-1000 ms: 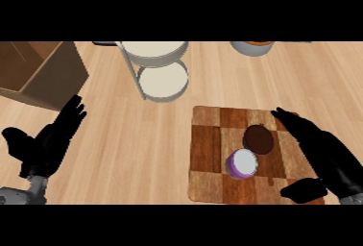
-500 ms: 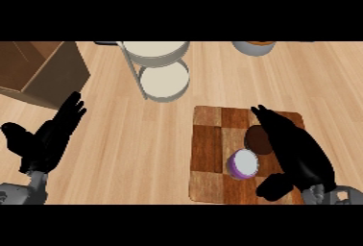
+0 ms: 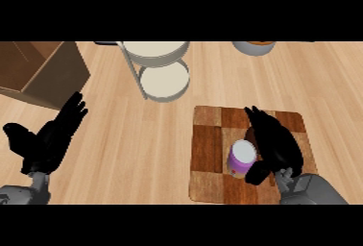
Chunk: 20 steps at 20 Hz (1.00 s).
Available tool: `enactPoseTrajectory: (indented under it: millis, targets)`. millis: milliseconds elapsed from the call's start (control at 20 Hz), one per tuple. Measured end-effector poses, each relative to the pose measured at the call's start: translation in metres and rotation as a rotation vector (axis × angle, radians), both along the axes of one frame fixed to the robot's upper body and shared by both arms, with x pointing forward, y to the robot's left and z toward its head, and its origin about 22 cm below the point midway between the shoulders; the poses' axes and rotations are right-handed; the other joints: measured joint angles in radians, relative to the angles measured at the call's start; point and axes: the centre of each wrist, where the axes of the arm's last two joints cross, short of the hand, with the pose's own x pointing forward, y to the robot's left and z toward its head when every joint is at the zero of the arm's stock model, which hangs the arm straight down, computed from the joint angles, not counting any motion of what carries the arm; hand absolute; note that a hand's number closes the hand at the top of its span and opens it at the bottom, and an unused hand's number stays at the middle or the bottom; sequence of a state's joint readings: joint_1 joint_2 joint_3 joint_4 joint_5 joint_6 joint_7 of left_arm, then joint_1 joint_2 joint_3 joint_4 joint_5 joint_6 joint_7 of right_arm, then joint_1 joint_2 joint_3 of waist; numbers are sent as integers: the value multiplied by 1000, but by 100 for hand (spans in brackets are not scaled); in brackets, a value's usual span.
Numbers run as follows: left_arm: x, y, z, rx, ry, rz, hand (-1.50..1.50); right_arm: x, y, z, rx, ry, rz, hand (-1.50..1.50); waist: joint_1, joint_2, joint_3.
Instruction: Pick the cupcake from the cutting board and place it in the tiered basket
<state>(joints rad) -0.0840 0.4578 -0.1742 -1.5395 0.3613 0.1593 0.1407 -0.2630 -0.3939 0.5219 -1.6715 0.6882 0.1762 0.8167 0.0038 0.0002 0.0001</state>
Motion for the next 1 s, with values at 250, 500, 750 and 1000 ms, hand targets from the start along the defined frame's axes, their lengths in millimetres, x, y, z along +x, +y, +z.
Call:
enactPoseTrajectory:
  millis: [250, 500, 750, 1000]
  targets:
    - [0, 4, -3, 1, 0, 1, 0, 3, -13, -29, -34, -34, -18, -150, -2, 0, 0]
    - [-3, -8, -2, -3, -2, 3, 0, 5, -15, -38, -64, -76, -27, -150, -3, -1, 0]
    - [-3, 6, 1, -2, -2, -4, 0, 6, -22, -42, -87, -28, -21, 150, -2, -1, 0]
    - [-3, 3, 2, -3, -1, -5, 0, 9, -25, -52, -91, 47, 15, 150, 0, -5, -4]
